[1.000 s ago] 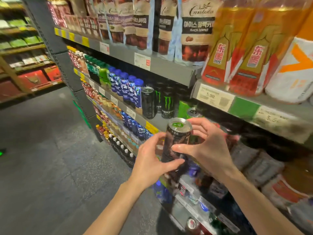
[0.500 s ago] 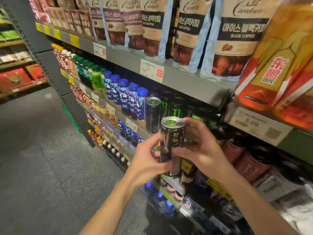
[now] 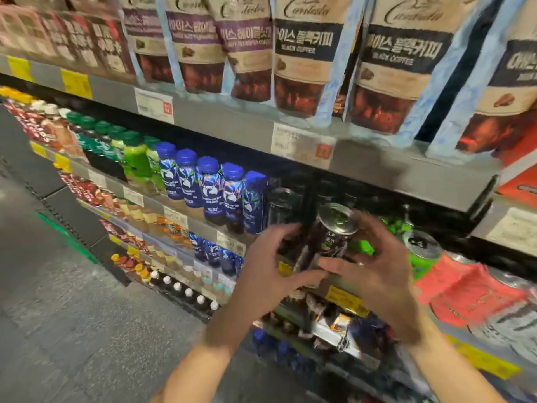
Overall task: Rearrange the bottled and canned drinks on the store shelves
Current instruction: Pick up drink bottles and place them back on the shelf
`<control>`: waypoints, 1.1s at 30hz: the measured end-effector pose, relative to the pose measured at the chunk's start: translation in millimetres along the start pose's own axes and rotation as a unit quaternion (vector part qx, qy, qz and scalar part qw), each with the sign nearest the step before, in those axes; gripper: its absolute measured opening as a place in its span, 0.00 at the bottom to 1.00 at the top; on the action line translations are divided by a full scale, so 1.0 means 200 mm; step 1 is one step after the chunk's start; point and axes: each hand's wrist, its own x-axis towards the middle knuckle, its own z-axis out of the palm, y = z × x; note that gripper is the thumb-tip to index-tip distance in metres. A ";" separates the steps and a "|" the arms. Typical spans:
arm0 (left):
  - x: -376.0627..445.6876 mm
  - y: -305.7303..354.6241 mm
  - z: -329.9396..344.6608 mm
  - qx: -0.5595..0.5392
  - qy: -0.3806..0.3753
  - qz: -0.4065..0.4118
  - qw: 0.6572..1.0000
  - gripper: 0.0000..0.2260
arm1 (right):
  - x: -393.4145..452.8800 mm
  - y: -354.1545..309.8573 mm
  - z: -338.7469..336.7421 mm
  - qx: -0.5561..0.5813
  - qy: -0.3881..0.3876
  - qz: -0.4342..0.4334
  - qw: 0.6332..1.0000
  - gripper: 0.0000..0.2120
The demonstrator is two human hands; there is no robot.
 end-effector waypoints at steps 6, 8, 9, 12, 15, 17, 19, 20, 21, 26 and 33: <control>0.08 -0.13 -0.09 0.023 -0.040 0.013 0.999 0.27 | 0.04 0.01 0.08 -0.049 0.090 -0.009 0.995 0.35; 0.09 -0.18 -0.09 0.022 -0.060 0.019 0.998 0.24 | 0.04 0.04 0.10 -0.074 0.111 -0.009 0.991 0.35; 0.09 -0.20 -0.10 0.020 -0.074 0.020 0.997 0.23 | 0.05 0.05 0.11 -0.082 0.121 -0.007 0.989 0.35; 0.09 -0.25 -0.11 0.024 -0.112 0.030 0.993 0.22 | 0.06 0.08 0.15 -0.099 0.139 0.014 0.985 0.35; 0.11 -0.29 -0.12 0.040 -0.141 0.048 0.988 0.21 | 0.08 0.10 0.19 -0.095 0.144 0.031 0.985 0.36; 0.13 -0.30 -0.13 0.055 -0.159 0.065 0.984 0.21 | 0.09 0.11 0.22 -0.090 0.149 0.035 0.984 0.35; 0.15 -0.30 -0.14 0.063 -0.171 0.070 0.981 0.20 | 0.10 0.12 0.25 -0.094 0.150 0.034 0.984 0.35; 0.16 -0.29 -0.15 0.063 -0.178 0.069 0.980 0.19 | 0.10 0.13 0.27 -0.096 0.150 0.033 0.983 0.35; 0.16 -0.29 -0.15 0.066 -0.186 0.071 0.978 0.19 | 0.11 0.13 0.28 -0.098 0.152 0.034 0.983 0.36; 0.19 -0.29 -0.15 0.094 -0.228 0.086 0.965 0.18 | 0.12 0.17 0.34 -0.118 0.155 0.047 0.980 0.36; 0.22 -0.29 -0.15 0.115 -0.255 0.083 0.956 0.18 | 0.15 0.20 0.32 -0.126 0.146 0.065 0.979 0.35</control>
